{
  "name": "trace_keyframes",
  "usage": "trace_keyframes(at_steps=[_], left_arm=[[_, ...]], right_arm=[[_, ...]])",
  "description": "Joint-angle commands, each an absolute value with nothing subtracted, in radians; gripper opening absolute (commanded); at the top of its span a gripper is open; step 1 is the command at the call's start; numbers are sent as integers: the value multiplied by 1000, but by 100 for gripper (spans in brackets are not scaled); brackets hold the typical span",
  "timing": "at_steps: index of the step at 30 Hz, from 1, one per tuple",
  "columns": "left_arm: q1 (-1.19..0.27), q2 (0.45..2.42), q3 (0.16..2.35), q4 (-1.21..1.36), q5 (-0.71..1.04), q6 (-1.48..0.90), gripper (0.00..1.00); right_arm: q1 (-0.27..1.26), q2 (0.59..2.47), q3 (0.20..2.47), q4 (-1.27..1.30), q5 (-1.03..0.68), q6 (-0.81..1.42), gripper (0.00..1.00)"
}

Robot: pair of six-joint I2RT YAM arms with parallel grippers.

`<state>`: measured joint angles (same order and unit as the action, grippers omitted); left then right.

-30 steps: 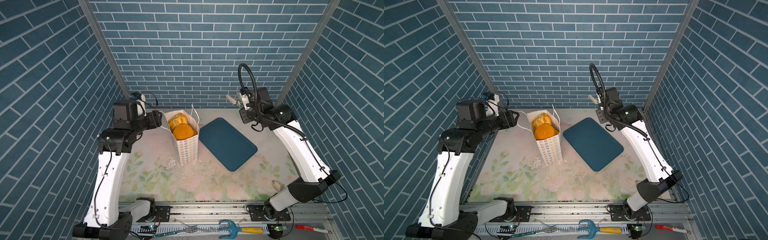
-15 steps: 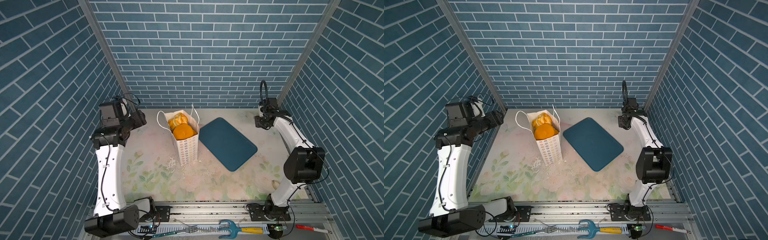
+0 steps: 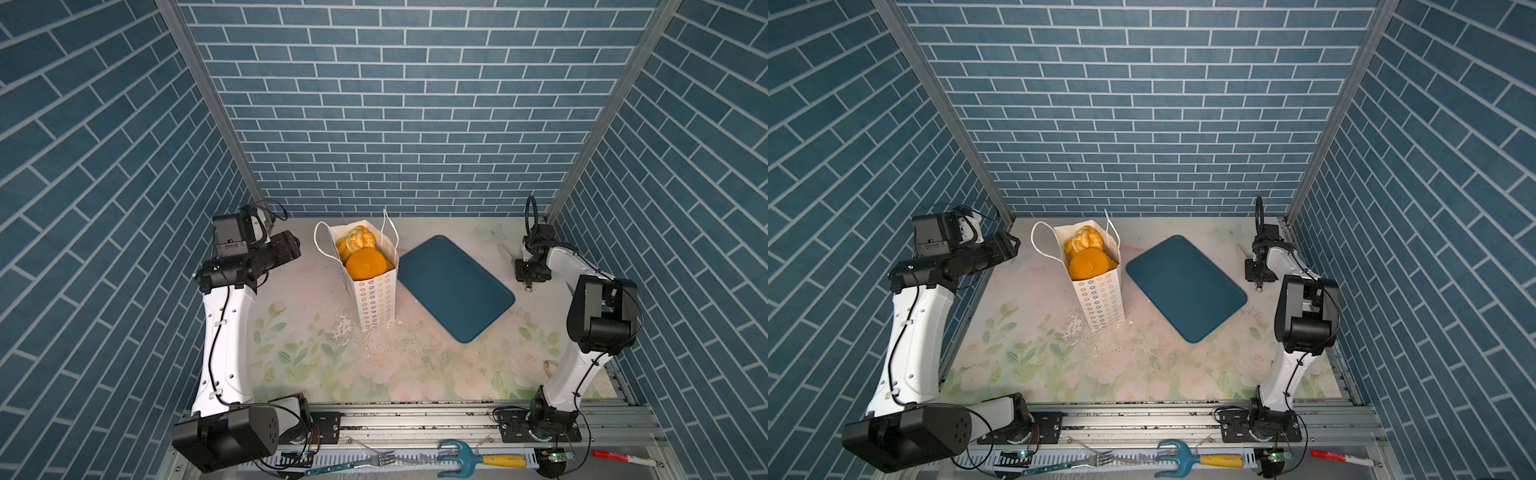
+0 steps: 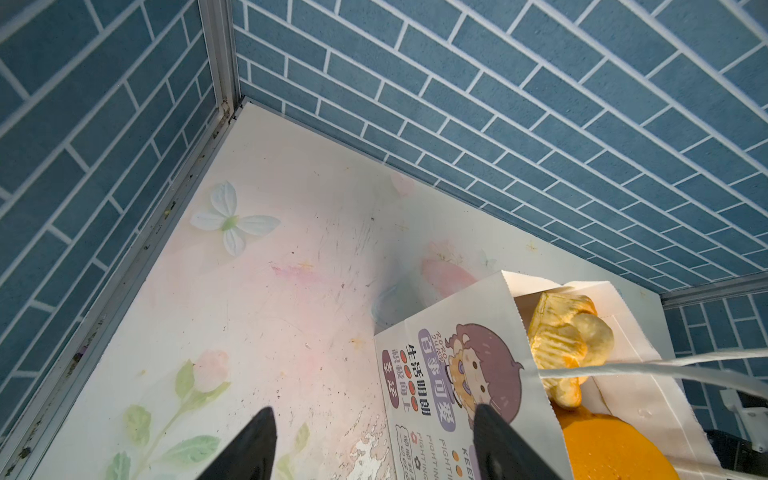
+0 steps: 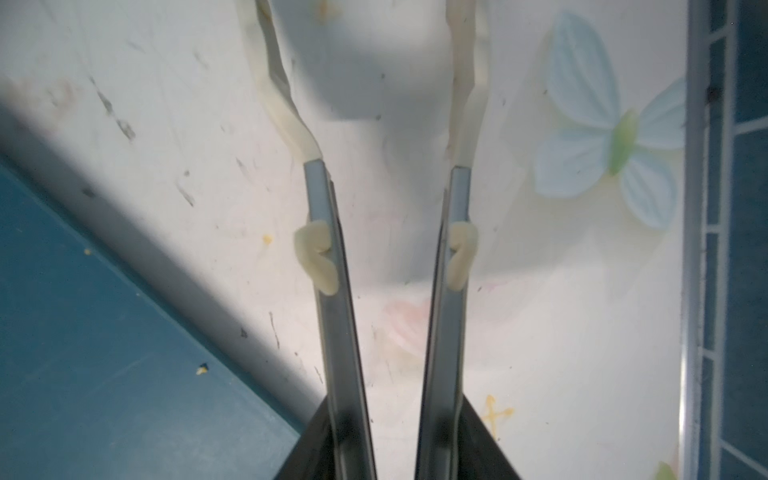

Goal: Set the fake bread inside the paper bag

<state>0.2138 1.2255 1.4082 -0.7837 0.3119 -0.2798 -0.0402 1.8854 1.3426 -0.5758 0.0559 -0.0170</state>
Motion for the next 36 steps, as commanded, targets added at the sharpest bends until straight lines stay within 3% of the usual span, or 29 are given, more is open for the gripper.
trace_keyframes(at_steps=[1, 18, 20, 22, 28, 32, 36], left_arm=[[219, 1196, 1387, -761, 325, -277, 76], [219, 1084, 1227, -684, 298, -241, 77], [219, 1064, 1179, -632, 265, -231, 77], [219, 1041, 1113, -565, 222, -208, 77], [210, 975, 759, -196, 59, -139, 77], [195, 956, 497, 183, 5, -115, 78], [161, 1037, 390, 396, -22, -69, 80]], right_arm=[[-43, 1864, 1305, -536, 47, -33, 46], [-43, 1770, 1269, -501, 150, -25, 78], [-44, 1700, 1250, -480, 181, 3, 95], [-45, 1613, 1204, -429, 216, 40, 99], [-45, 1370, 806, 69, 210, 76, 99], [-45, 1352, 538, 417, 209, 117, 99], [-44, 1371, 380, 748, 168, 105, 99]])
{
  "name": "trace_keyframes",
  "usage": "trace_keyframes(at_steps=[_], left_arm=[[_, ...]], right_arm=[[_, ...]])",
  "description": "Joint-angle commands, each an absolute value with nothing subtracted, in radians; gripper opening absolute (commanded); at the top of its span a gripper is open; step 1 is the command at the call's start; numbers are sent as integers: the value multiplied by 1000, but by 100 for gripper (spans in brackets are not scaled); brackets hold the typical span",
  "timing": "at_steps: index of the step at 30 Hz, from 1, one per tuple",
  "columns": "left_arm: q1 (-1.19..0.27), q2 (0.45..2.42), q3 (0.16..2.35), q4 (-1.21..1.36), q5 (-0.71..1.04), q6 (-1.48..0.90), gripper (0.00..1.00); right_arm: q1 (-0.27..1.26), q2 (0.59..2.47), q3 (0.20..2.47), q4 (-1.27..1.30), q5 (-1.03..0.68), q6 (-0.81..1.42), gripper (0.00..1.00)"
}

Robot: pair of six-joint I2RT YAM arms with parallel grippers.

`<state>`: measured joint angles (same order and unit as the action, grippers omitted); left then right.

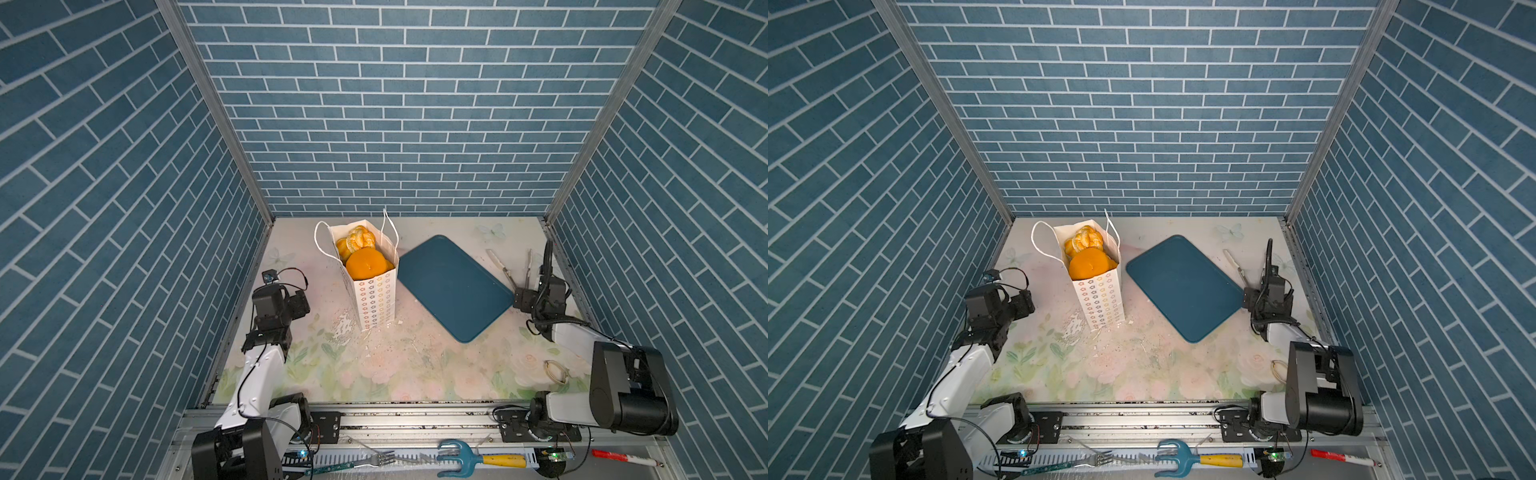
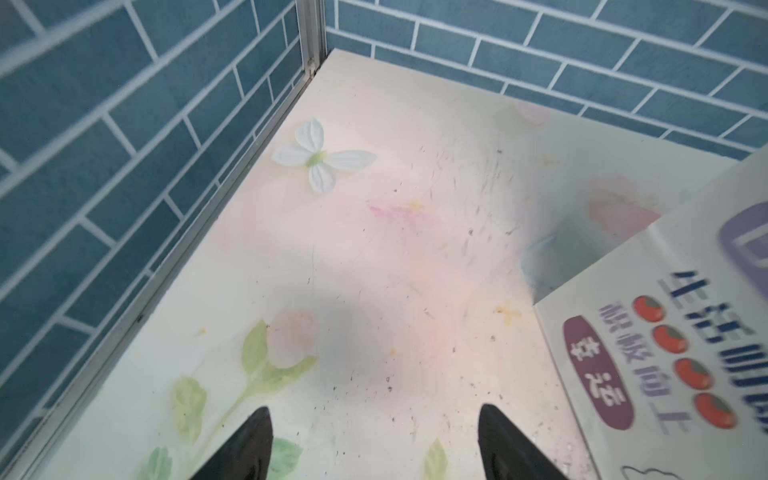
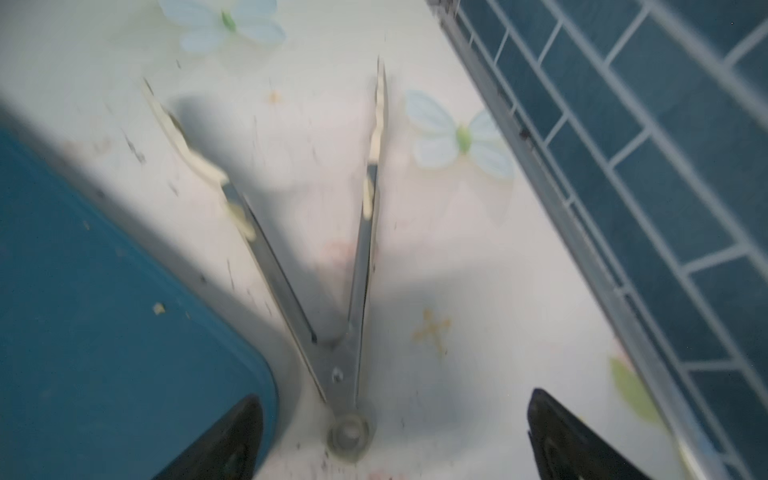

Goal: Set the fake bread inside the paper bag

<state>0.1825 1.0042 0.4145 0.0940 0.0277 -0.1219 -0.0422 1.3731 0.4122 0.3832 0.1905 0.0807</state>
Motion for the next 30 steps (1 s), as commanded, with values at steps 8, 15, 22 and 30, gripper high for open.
trace_keyframes(at_steps=[8, 15, 22, 30], left_arm=[[56, 1274, 290, 777, -81, -25, 80], [30, 1500, 269, 1052, -84, -20, 80], [0, 1520, 295, 1022, -124, 3, 82], [-17, 1525, 327, 973, -158, 14, 84]], right_arm=[[-43, 1537, 329, 980, 108, 75, 99], [-41, 1538, 393, 862, 56, 54, 99], [-41, 1545, 402, 857, 23, 44, 99], [-41, 1542, 397, 861, -5, 34, 99]])
